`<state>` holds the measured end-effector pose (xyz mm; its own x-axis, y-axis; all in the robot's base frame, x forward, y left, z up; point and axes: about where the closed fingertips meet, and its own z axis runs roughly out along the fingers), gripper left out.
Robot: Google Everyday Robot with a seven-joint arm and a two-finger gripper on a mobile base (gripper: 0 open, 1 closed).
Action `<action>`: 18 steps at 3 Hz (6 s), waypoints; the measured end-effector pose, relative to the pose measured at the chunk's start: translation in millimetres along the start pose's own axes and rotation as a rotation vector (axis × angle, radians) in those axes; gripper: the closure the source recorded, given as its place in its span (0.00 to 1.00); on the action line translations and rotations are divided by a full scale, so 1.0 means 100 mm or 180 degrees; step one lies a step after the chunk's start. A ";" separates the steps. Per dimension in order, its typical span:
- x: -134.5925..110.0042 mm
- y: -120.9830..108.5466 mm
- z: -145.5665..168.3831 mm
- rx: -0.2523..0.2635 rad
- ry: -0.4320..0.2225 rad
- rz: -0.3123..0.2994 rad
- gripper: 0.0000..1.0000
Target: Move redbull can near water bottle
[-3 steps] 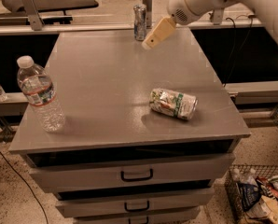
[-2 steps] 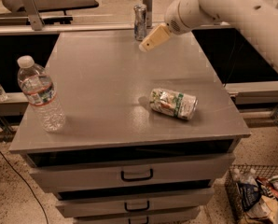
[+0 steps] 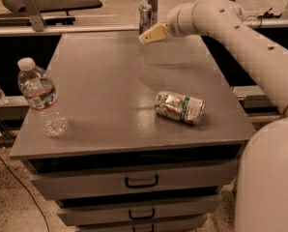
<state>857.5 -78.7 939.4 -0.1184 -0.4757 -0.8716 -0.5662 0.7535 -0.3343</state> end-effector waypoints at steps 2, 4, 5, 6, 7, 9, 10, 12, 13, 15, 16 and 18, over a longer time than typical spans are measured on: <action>-0.14 -0.08 0.57 -0.0004 -0.0167 0.0255 0.00; -0.12 -0.24 0.96 0.0129 -0.0154 0.0521 0.00; -0.11 -0.23 1.10 0.0105 -0.0128 0.0629 0.16; -0.06 -0.19 1.20 0.0046 -0.0097 0.0721 0.41; -0.17 -0.15 1.18 -0.0048 -0.0177 0.0701 0.64; -0.86 0.21 0.61 -0.0624 -0.0531 0.0197 1.00; -1.06 0.72 0.10 -0.1149 -0.0576 -0.0102 1.00; -0.81 1.45 -0.16 -0.1604 -0.0433 -0.0002 1.00; -0.81 1.45 -0.16 -0.1603 -0.0432 -0.0002 1.00; -0.86 2.13 -0.36 -0.2404 -0.0401 -0.0049 1.00; -0.89 2.55 -0.62 -0.2862 -0.0429 -0.0013 1.00; -0.83 3.11 -1.01 -0.3468 -0.0558 -0.0065 1.00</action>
Offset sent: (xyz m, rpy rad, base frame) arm 0.0885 0.0283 -0.0045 0.1366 0.0082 -0.0445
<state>608.3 149.2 943.6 -0.0324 -0.3476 -0.9371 -0.9926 -0.0985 0.0708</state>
